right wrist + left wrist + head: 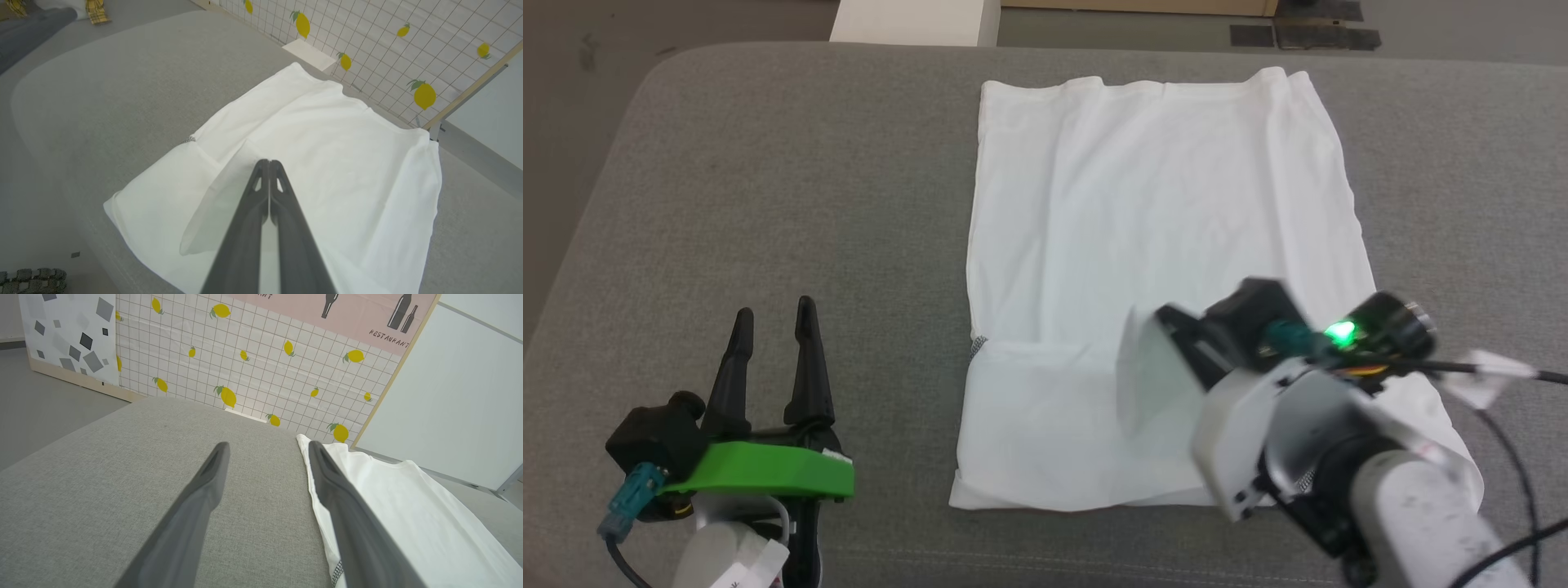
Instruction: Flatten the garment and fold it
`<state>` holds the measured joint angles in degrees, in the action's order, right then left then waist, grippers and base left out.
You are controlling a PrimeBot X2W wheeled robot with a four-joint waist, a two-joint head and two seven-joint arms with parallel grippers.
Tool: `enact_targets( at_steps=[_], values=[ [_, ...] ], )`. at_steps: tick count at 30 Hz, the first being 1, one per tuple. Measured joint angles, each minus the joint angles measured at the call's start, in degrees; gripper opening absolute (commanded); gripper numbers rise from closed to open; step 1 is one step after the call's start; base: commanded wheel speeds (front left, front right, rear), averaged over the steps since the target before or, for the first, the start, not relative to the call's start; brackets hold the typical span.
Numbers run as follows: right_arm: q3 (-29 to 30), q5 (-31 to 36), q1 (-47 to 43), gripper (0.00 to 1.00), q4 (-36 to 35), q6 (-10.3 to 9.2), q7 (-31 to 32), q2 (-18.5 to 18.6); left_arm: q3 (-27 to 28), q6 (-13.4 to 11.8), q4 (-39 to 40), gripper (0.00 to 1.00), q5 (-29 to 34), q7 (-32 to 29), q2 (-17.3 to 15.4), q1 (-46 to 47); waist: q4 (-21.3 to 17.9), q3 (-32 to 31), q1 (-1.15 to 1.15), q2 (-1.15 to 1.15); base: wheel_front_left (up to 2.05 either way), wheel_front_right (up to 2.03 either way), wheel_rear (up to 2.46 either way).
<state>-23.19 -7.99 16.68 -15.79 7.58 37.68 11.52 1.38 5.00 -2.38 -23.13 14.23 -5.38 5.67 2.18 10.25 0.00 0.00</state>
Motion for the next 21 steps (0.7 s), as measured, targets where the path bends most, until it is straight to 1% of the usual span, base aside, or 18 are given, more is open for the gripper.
enact_targets(
  at_steps=[4, 9, 16, 21],
  values=[
    [-5.0, 0.0, 0.2, 0.00, 6.8, 0.00, -2.1, -2.4, -0.1, 0.0, -0.3, 1.00, -0.1, 0.1, 0.1, 0.0, 0.5, 0.7, 0.00, 0.00, 0.00, 0.00, 0.00],
    [-9.4, -0.2, 2.0, 0.00, 16.6, 0.00, -5.1, -4.8, -0.3, 0.1, -0.6, 1.00, -0.2, 0.1, 0.2, 0.3, 1.0, 1.7, 0.00, 0.00, 0.00, 0.00, 0.00],
    [-13.6, -0.7, 4.5, 0.00, 29.0, 0.00, -7.1, -6.8, -0.7, 0.3, -1.0, 1.00, -0.2, 0.2, 0.4, 0.7, 1.8, 3.1, 0.00, 0.00, 0.00, 0.00, 0.00],
    [-15.6, -2.0, 6.0, 0.00, 35.4, 0.00, -7.5, -7.5, -1.0, 0.3, -1.6, 1.00, -0.2, 0.3, 0.5, 0.9, 2.2, 3.8, 0.00, 0.00, 0.00, 0.00, 0.00]
  ],
)
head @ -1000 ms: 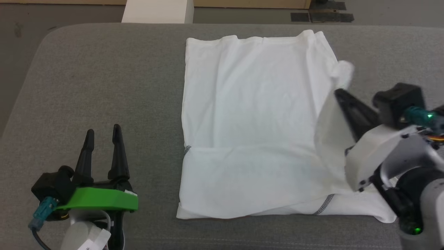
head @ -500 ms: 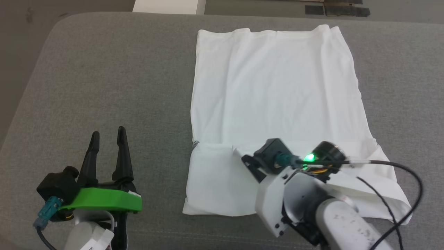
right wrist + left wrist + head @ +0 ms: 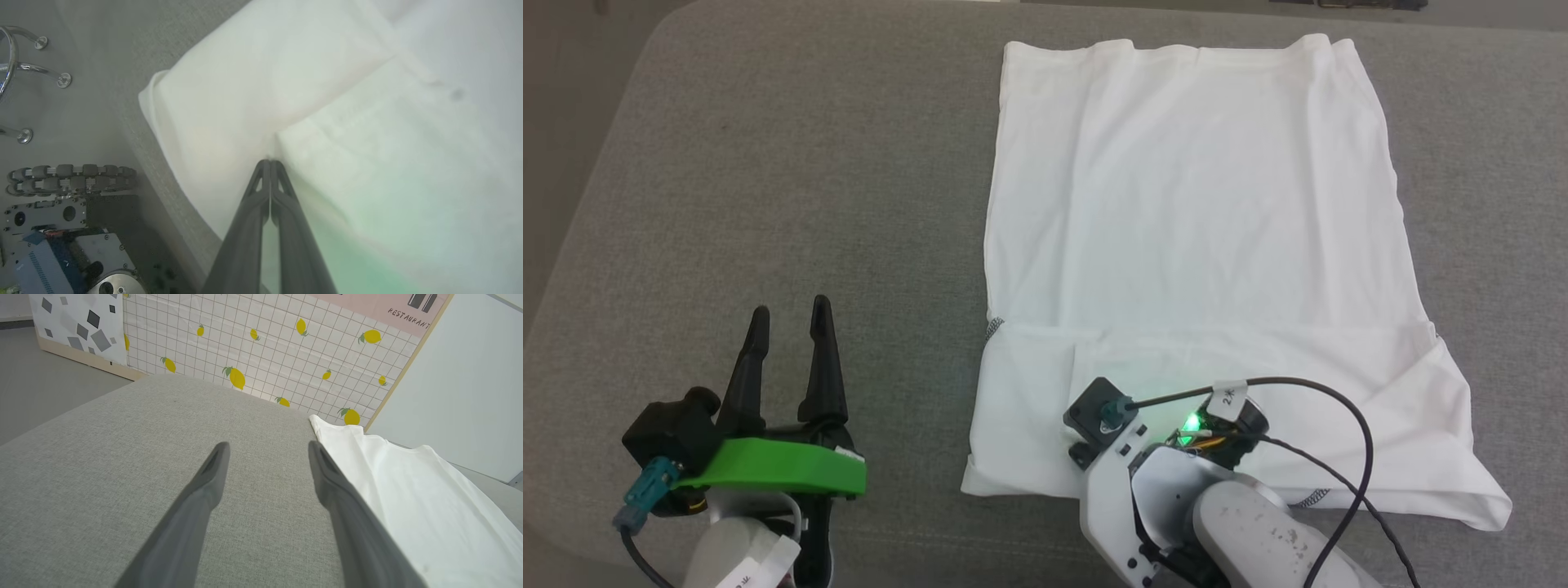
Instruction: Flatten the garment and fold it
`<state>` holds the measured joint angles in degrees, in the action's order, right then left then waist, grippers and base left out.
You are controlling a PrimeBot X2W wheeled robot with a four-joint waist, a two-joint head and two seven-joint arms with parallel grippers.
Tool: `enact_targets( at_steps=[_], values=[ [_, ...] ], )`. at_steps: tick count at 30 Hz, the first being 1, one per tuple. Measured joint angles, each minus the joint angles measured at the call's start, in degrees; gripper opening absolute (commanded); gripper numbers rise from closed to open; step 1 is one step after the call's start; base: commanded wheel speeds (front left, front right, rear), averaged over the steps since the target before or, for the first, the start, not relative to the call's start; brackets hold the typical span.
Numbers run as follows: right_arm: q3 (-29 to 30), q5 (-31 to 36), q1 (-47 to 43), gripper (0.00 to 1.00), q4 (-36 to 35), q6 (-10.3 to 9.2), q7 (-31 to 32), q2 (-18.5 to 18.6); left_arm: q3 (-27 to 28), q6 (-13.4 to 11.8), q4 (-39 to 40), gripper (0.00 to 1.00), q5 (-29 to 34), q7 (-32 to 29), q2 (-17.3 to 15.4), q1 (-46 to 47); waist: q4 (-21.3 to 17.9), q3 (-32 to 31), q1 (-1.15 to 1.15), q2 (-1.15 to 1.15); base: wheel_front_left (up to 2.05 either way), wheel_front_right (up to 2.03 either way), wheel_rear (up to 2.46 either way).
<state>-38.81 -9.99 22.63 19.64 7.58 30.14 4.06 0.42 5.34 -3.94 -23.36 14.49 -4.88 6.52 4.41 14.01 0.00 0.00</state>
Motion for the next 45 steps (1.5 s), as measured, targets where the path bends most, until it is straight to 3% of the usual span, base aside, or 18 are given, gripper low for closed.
enact_targets(
  at_steps=[1, 2, 3, 7, 13, 23, 29, 38, 45],
  values=[
    [-0.1, -0.7, 0.1, 0.03, 0.9, 0.00, 0.0, -0.1, 0.0, 0.1, -0.2, 1.00, 0.0, 0.0, 0.0, 0.0, 0.1, 0.0, 0.00, 0.00, 0.00, 0.00, 0.00],
    [-0.5, -1.2, 0.3, 0.42, 1.6, 0.00, -0.2, -0.2, 0.0, 0.1, -0.3, 1.00, 0.0, 0.0, 0.1, 0.0, 0.1, 0.0, 0.00, 0.00, 0.00, 0.00, 0.00],
    [-0.9, -1.7, 0.5, 1.00, 1.8, 0.00, -0.4, -0.2, 0.0, 0.1, -0.4, 1.00, 0.0, 0.1, 0.1, 0.0, 0.1, -0.1, 0.00, 0.00, 0.00, 0.00, 0.00],
    [-0.9, -5.2, 0.7, 1.00, 1.3, 0.00, -3.1, -0.6, 0.1, 0.2, -1.1, 1.00, 0.0, 0.1, 0.2, 0.0, -0.2, -0.8, 0.00, 0.00, 0.00, 0.00, 0.00],
    [5.7, -7.5, 0.3, 1.00, -6.7, 0.00, -12.2, -0.9, 0.4, 0.2, -1.4, 1.00, 0.0, 0.2, 0.2, -0.2, -0.9, -2.7, 0.00, 0.00, 0.00, 0.00, 0.00],
    [29.0, -3.5, -11.8, 1.00, -23.6, 0.00, -24.5, -1.0, -0.4, 0.2, -1.2, 1.00, 0.3, 0.2, 0.0, -1.9, -3.4, -5.9, 0.00, 0.00, 0.00, 0.00, 0.00],
    [39.6, -0.6, -18.3, 1.00, -25.1, 0.00, -28.7, -1.0, -2.0, 0.2, -0.5, 1.00, 0.8, -0.9, -0.1, -3.1, -5.1, -6.9, 0.00, 0.00, 0.00, 0.00, 0.00],
    [44.7, -0.1, -20.6, 1.00, -23.3, 0.00, -32.0, -1.0, -3.3, 0.1, -1.3, 1.00, 1.2, -2.4, -1.0, -1.8, -7.5, -6.6, 0.00, 0.00, 0.00, 0.00, 0.00],
    [43.2, 1.7, -19.1, 1.00, -23.5, 0.00, -33.2, -1.1, -4.8, 0.9, -6.5, 1.00, 1.2, -8.6, -5.7, 14.4, -9.2, -2.5, 0.00, 0.00, 0.00, 0.00, 0.00]
  ],
)
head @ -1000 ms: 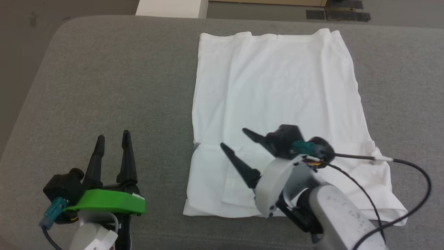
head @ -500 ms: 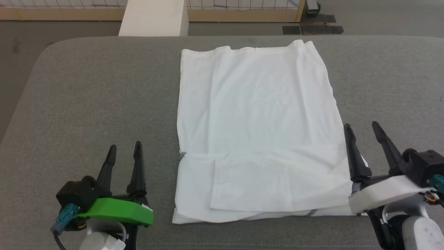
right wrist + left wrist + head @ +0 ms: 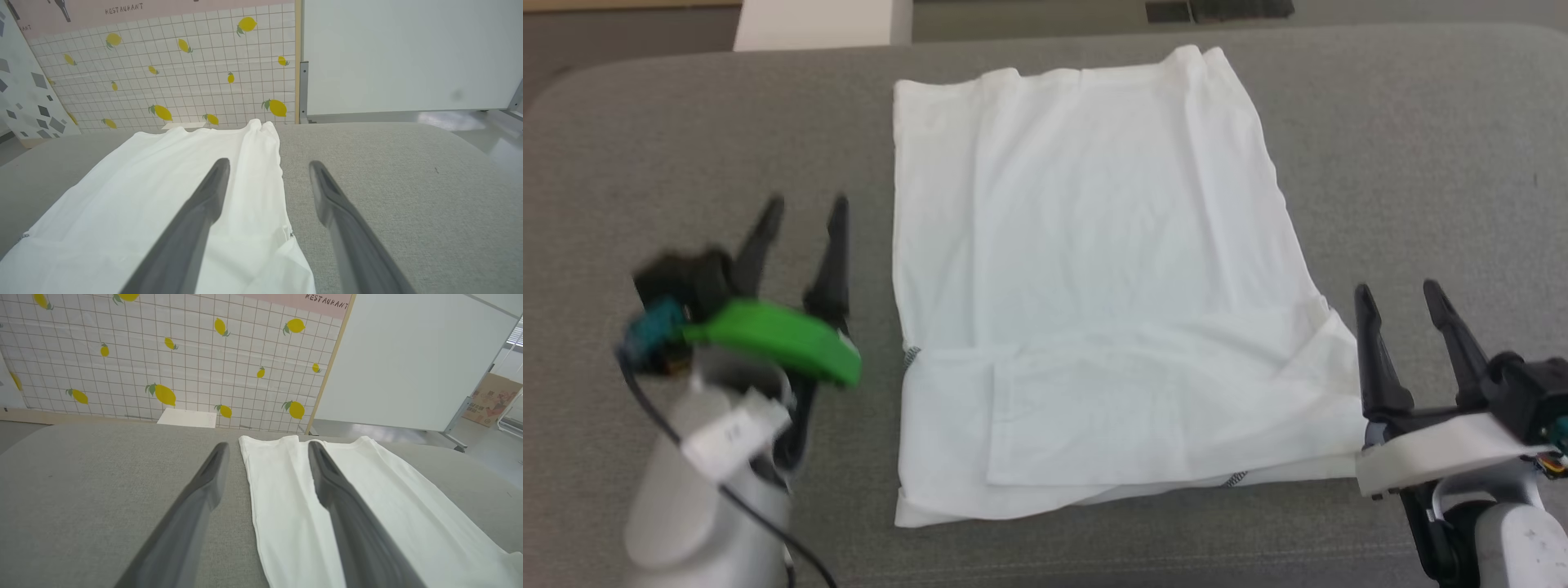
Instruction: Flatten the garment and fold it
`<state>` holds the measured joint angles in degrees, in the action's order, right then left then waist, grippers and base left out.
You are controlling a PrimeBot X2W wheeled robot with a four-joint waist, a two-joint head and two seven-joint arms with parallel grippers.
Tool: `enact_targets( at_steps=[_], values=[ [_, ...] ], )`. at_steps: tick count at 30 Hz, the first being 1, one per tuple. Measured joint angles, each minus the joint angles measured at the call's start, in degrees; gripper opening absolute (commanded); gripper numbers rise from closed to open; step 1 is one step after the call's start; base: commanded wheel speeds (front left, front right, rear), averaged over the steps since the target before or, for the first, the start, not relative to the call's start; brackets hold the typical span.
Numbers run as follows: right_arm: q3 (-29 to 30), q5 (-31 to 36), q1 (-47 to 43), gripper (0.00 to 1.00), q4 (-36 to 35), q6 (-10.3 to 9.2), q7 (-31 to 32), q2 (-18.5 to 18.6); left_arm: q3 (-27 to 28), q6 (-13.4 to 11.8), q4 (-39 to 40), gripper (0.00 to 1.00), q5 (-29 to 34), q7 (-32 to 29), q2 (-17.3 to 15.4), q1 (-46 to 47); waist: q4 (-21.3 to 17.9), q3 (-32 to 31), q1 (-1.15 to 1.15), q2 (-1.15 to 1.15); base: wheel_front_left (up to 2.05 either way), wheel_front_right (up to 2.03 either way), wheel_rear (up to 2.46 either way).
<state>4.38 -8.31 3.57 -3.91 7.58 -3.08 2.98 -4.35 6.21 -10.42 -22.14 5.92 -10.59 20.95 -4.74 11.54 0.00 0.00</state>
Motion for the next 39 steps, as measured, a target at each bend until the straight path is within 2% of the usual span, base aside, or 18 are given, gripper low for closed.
enact_targets(
  at_steps=[8, 14, 19, 22, 26, 35, 38, 39],
  values=[
    [-4.6, 2.5, 6.1, 1.00, -0.8, 0.00, -0.1, 0.0, -4.0, 0.8, -9.8, 1.00, 1.4, -15.2, -10.1, 23.3, -3.0, 7.9, 0.01, 0.00, 0.00, 0.00, 0.00],
    [-6.8, 1.8, 9.5, 1.00, -1.2, 0.00, -1.6, 0.0, -4.9, 0.9, -13.7, 1.00, 1.3, -27.5, -15.4, 35.3, -6.3, 14.5, 0.01, 0.00, 0.00, 0.00, 0.00],
    [-8.1, 0.0, 10.8, 1.00, -1.2, 0.00, -3.1, 0.0, -4.7, 0.5, -15.6, 1.00, -0.2, -37.9, -18.3, 40.9, -9.6, 19.4, 0.02, 0.00, 0.00, 0.00, 0.00],
    [-8.7, -1.1, 10.9, 1.00, -1.0, 0.00, -4.1, 0.0, -4.4, -1.3, -15.4, 1.00, -0.2, -41.8, -19.1, 43.0, -11.6, 22.3, 0.01, 0.00, 0.00, 0.00, 0.00],
    [-9.4, -2.1, 11.5, 1.00, -0.3, 0.00, -4.9, 0.0, -3.8, -3.0, -15.3, 1.00, -0.4, -44.0, -19.6, 44.2, -13.9, 25.3, 0.02, 0.00, 0.00, 0.00, 0.00],
    [-10.7, -3.3, 12.1, 1.00, 0.2, 0.00, -6.4, 0.0, -3.5, -10.6, -14.6, 1.00, 2.9, -48.4, -21.5, 47.1, -17.9, 29.8, 0.01, 0.00, 0.00, 0.00, 0.00],
    [-11.1, -3.3, 12.4, 1.00, 0.2, 0.00, -6.4, 0.0, -3.6, -11.9, -14.1, 1.00, 3.3, -50.1, -21.7, 47.7, -18.4, 30.6, 0.01, 0.00, 0.00, 0.00, 0.00],
    [-11.3, -3.2, 12.7, 1.00, 0.2, 0.00, -6.3, 0.0, -3.7, -12.0, -13.8, 0.27, 3.3, -50.4, -21.7, 47.8, -18.4, 30.8, 0.01, 0.00, 0.00, 0.00, 0.00]
  ],
)
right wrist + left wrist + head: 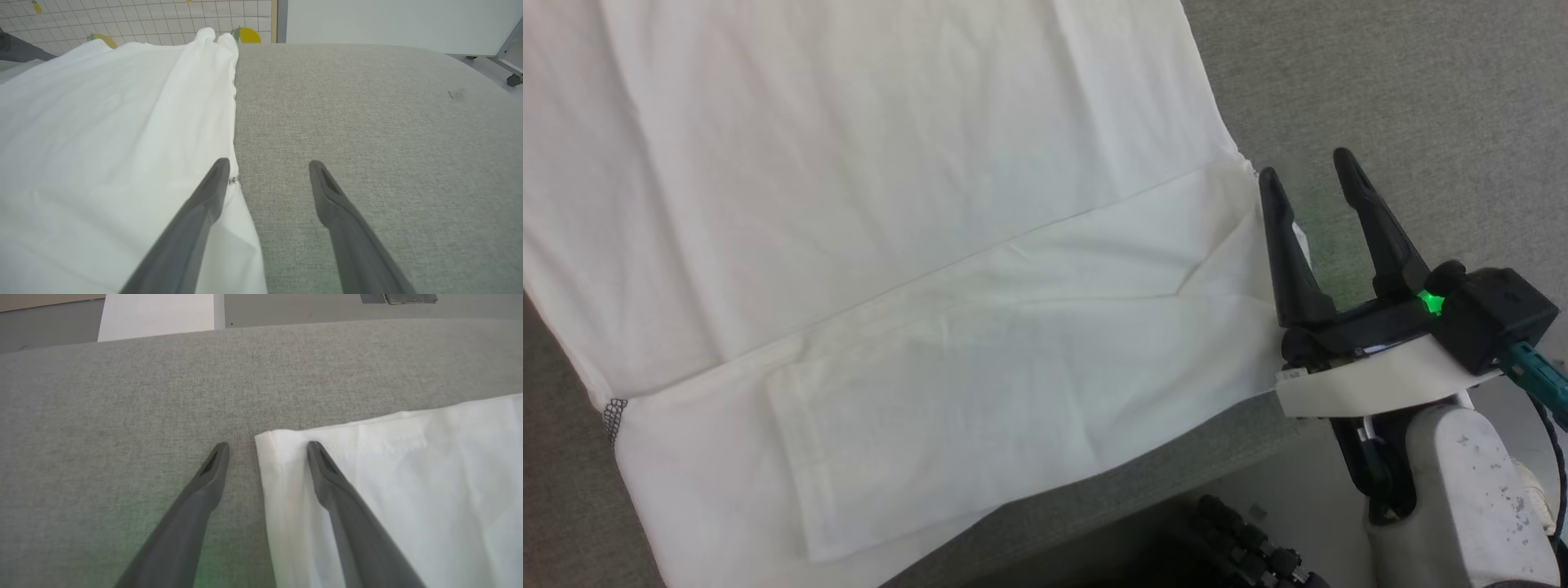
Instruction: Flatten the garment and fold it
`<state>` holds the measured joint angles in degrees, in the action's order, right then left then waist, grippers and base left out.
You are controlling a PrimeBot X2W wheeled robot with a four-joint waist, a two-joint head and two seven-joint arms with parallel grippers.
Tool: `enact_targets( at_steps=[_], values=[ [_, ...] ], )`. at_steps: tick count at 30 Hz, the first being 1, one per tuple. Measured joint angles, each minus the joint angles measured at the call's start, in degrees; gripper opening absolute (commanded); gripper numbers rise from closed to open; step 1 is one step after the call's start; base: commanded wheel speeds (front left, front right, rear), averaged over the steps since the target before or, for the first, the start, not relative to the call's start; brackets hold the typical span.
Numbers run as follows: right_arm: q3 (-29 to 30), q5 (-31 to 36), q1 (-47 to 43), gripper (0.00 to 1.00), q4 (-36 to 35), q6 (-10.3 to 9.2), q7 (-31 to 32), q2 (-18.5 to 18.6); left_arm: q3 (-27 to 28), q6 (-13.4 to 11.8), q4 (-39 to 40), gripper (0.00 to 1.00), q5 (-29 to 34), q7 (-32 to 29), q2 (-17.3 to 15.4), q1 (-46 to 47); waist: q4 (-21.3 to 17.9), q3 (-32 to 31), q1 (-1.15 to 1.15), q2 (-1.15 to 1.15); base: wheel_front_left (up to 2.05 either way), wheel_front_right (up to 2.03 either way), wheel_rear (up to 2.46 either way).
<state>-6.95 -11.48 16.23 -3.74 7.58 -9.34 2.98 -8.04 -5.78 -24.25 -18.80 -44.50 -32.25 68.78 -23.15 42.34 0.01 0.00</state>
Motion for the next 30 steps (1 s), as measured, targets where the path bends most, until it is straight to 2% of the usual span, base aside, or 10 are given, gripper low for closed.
enact_targets(
  at_steps=[1, 2, 5, 11, 17, 18, 21, 25, 30],
  values=[
    [-0.2, 0.0, 0.4, 1.00, -0.1, 0.00, 0.2, 0.0, 0.0, 0.0, 0.3, 0.07, 0.0, -0.2, 0.0, 0.0, 0.1, 0.1, 0.00, 0.00, 0.00, 0.00, 0.00],
    [-0.4, 0.4, 1.0, 1.00, -0.2, 0.00, 0.7, 0.0, -0.1, 0.0, 0.5, 0.00, 0.0, -0.4, 0.0, 0.0, 0.2, 0.1, 0.00, 0.00, 0.00, 0.00, 0.00],
    [-1.6, 1.9, 4.5, 1.00, -1.1, 0.00, 2.4, 0.3, -0.5, 0.0, 1.4, 0.00, -0.4, -0.5, 0.2, -0.1, 0.7, 0.1, 0.00, 0.00, 0.00, 0.00, 0.00],
    [-4.0, 0.5, 19.2, 1.00, 1.0, 0.00, 8.9, 2.6, -2.9, 2.1, 2.8, 0.00, -0.4, 0.7, 1.4, -0.1, 2.4, 0.2, 0.00, 0.00, 0.00, 0.00, 0.00],
    [-3.7, -5.1, 38.1, 1.00, 13.7, 0.01, 17.9, 3.1, -4.7, 3.5, 4.4, 0.00, -0.5, 2.1, 3.4, 0.1, 5.2, 0.9, 0.00, 0.00, 0.00, 0.00, 0.00],
    [-2.9, -6.8, 43.5, 1.00, 18.4, 0.01, 21.2, 3.0, -5.4, 4.1, 4.8, 0.00, -0.5, 2.8, 4.1, 0.8, 6.3, 1.3, 0.00, 0.00, 0.00, 0.00, 0.00],
    [-1.0, -6.8, 50.7, 1.00, 25.4, 0.01, 25.6, 2.9, -6.5, 4.8, 5.3, 0.00, -0.9, 4.4, 5.7, 1.7, 8.2, 1.9, 0.00, 0.00, 0.00, 0.00, 0.00],
    [2.6, -2.8, 58.2, 1.00, 34.3, 0.00, 31.5, 3.4, -8.0, 5.7, 6.0, 0.00, -0.8, 8.0, 8.1, 3.6, 11.0, 2.7, 0.00, 0.00, 0.00, 0.00, 0.00],
    [6.3, 4.3, 64.1, 1.00, 40.8, 0.01, 36.6, 4.0, -8.9, 6.4, 6.2, 0.00, -0.8, 12.6, 10.6, 6.4, 14.5, 3.9, 0.00, 0.00, 0.00, 0.00, 0.00]
  ],
)
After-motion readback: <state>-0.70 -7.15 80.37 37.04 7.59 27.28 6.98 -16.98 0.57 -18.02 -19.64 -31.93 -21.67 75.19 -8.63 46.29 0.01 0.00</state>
